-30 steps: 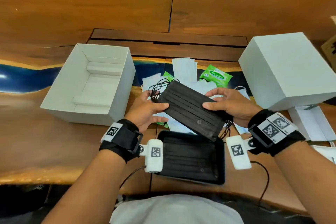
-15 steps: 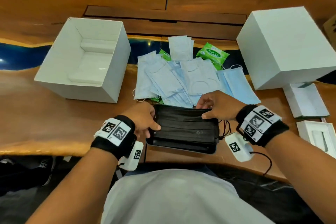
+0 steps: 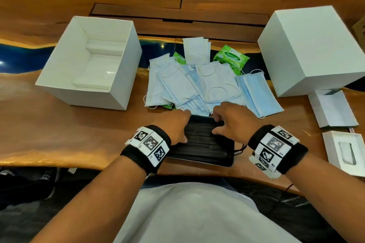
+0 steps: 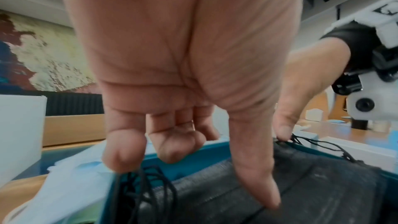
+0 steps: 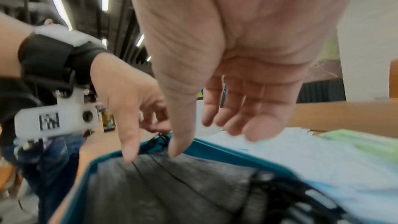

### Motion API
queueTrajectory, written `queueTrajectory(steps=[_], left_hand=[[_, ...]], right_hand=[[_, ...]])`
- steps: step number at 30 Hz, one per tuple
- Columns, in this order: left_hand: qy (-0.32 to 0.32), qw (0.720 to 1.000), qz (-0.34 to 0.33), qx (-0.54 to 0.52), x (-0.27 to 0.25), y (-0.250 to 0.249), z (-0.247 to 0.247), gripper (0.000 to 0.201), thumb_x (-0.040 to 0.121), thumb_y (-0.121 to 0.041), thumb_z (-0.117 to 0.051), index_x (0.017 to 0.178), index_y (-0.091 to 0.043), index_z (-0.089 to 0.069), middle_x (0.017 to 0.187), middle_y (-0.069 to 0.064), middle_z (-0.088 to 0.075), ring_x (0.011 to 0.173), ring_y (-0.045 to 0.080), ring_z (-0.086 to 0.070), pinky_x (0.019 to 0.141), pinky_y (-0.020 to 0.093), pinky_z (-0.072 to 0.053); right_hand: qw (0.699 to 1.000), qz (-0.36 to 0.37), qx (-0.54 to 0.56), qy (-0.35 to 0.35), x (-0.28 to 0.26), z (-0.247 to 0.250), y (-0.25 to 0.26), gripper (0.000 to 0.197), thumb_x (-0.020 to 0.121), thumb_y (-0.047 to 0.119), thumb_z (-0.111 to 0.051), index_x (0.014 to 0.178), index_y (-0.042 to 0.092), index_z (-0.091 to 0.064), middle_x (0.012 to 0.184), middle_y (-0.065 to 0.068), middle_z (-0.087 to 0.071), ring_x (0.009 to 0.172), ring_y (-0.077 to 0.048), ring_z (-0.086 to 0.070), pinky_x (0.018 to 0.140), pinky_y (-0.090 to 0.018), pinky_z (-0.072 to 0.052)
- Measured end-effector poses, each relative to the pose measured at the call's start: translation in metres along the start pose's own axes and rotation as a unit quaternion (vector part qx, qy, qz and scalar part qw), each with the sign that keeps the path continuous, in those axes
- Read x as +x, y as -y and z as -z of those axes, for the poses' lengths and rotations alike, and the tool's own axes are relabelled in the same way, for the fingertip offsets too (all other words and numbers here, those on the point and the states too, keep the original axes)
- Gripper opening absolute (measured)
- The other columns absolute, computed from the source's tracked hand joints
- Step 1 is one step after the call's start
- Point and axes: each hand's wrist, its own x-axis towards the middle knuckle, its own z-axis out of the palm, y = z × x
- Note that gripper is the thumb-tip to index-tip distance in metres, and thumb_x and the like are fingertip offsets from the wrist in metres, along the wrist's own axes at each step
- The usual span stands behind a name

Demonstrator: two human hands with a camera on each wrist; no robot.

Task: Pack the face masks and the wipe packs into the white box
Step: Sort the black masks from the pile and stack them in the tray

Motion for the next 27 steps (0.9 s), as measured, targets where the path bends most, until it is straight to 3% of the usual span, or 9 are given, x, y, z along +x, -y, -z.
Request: queueTrajectory(steps=[3,7,11,14,17,20,23,27], left_hand=[[0.058,0.997,-0.028,0.032,0.012,-0.010,-0.008,0.049,0.079,-0.032,-0.078,0.115,-0.013,-0.050,0.118,0.009,-0.059,0.106,0.028,-0.059,0.071,0.034,-0.040],[0.085,0.993,-0.042,0.064,0.022,-0.010,-0.024,0.049,0.080,-0.027,-0.078,0.118,-0.011,-0.052,0.120,0.011,-0.058,0.106,0.031,-0.060,0.071,0.035,-0.042],[0.072,0.996,-0.045,0.025,0.022,-0.003,-0.021,0.042,0.079,-0.036,-0.077,0.107,-0.015,-0.053,0.114,0.007,-0.059,0.099,0.026,-0.059,0.072,0.034,-0.043],[-0.013,1.000,-0.016,-0.020,0.021,0.010,-0.006,0.033,0.085,-0.047,-0.067,0.094,-0.019,-0.051,0.100,0.002,-0.060,0.085,0.019,-0.053,0.066,0.030,-0.039],[-0.137,0.989,0.052,-0.009,0.021,0.027,0.001,0.039,0.092,-0.037,-0.061,0.120,-0.016,-0.046,0.117,0.007,-0.055,0.100,0.026,-0.058,0.069,0.033,-0.042],[-0.132,0.985,0.113,0.005,0.027,0.042,-0.010,0.046,0.094,-0.027,-0.057,0.135,-0.015,-0.039,0.128,0.009,-0.049,0.108,0.029,-0.059,0.068,0.034,-0.041],[-0.114,0.988,0.101,-0.019,0.032,0.048,-0.022,0.024,0.098,-0.016,-0.045,0.120,-0.011,-0.055,0.118,0.011,-0.061,0.102,0.029,-0.062,0.074,0.035,-0.046],[-0.119,0.988,0.086,-0.046,0.034,0.052,-0.026,0.024,0.095,-0.008,-0.044,0.110,-0.009,-0.061,0.110,0.012,-0.066,0.098,0.029,-0.063,0.075,0.034,-0.046]], right_hand=[[0.994,0.024,0.006,0.103,-0.006,-0.008,0.015,0.027,0.075,0.036,-0.077,0.089,0.020,-0.061,0.083,0.008,-0.057,0.078,-0.014,-0.053,0.056,-0.023,-0.035],[0.987,0.029,-0.015,0.159,0.006,-0.042,0.018,0.023,0.077,0.027,-0.078,0.084,0.017,-0.058,0.089,-0.002,-0.064,0.083,-0.024,-0.059,0.067,-0.032,-0.046],[0.989,0.024,0.012,0.146,0.009,-0.038,0.014,0.024,0.077,0.035,-0.077,0.081,0.020,-0.057,0.079,0.007,-0.057,0.077,-0.017,-0.056,0.066,-0.029,-0.044],[0.999,0.005,0.028,0.037,0.009,-0.015,0.003,0.024,0.081,0.047,-0.067,0.080,0.025,-0.056,0.078,0.010,-0.055,0.074,-0.010,-0.052,0.061,-0.027,-0.041],[0.998,-0.023,0.044,-0.038,0.020,-0.005,-0.015,0.022,0.086,0.043,-0.062,0.095,0.026,-0.053,0.095,0.005,-0.056,0.093,-0.018,-0.053,0.077,-0.036,-0.047],[0.999,-0.012,-0.018,0.049,0.032,-0.011,-0.014,0.024,0.095,0.041,-0.051,0.111,0.023,-0.055,0.111,-0.002,-0.060,0.104,-0.023,-0.055,0.078,-0.032,-0.041],[0.995,-0.008,-0.039,0.096,0.037,-0.016,-0.004,0.029,0.103,0.035,-0.038,0.116,0.019,-0.058,0.115,-0.003,-0.063,0.108,-0.025,-0.056,0.076,-0.029,-0.037],[0.993,0.001,-0.041,0.107,0.045,-0.019,0.000,0.030,0.103,0.033,-0.037,0.113,0.015,-0.059,0.111,-0.005,-0.066,0.102,-0.026,-0.059,0.084,-0.035,-0.045]])
